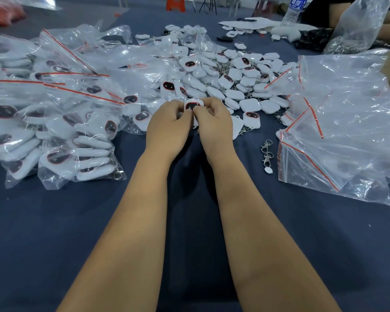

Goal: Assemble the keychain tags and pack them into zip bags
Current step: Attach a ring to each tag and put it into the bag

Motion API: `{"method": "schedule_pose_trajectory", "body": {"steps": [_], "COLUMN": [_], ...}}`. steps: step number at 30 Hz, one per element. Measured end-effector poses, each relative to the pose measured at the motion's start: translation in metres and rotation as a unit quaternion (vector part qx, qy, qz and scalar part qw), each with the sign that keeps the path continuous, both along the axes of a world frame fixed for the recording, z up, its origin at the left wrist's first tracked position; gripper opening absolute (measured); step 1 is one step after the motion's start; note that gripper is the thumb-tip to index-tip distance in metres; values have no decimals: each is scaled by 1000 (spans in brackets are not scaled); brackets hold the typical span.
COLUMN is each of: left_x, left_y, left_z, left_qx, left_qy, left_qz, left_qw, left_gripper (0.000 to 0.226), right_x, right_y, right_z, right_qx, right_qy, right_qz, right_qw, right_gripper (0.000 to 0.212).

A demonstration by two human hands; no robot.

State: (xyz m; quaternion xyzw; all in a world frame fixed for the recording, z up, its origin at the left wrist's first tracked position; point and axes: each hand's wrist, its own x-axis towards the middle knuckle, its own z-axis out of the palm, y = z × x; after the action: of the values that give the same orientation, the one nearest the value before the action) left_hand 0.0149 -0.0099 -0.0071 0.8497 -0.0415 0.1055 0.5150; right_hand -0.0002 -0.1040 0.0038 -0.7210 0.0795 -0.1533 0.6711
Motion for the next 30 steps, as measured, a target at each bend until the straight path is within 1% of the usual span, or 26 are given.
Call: {"method": "schedule_pose_trajectory", "body": {"steps": [3, 7, 14, 18, 21, 23, 25, 28, 30], "left_x": [0, -2, -6, -6, -6, -8, -10, -10, -10], "left_y": [1, 1, 1, 0, 0, 0, 2, 3, 2], "left_z": [0, 0, 3, 2, 3, 6, 8, 10, 10], "left_qx": [-33, -73, -81, -84, -98, -141, -165, -159, -158], "left_qy": [6, 9, -7, -10, -14, -30, -47, -57, -57], "left_qz": [5, -4, -13, -14, -2, 23, 56, 91, 86], "left_qw": [999, 997, 997, 996, 995, 989, 984, 981, 982], "left_gripper": [18, 17, 11, 8, 12, 20, 27, 30, 32], "right_x": [-1, -2, 0, -1, -1, -1, 0, 0, 0], "right_y": [-1, -1, -1, -2, -1, -1, -1, -1, 0], "right_z": [2, 3, 3, 3, 3, 2, 2, 2, 1], "right_qx": [18, 24, 48, 43, 42, 59, 71, 68, 68], "right_qy": [1, 1, 5, 5, 7, 7, 3, -6, -15], "right_qz": [9, 16, 15, 18, 9, 2, 0, -5, -12], "right_qw": [1000, 1000, 999, 999, 999, 998, 997, 998, 997], "right_gripper": [12, 14, 16, 15, 11, 6, 10, 13, 13]}}
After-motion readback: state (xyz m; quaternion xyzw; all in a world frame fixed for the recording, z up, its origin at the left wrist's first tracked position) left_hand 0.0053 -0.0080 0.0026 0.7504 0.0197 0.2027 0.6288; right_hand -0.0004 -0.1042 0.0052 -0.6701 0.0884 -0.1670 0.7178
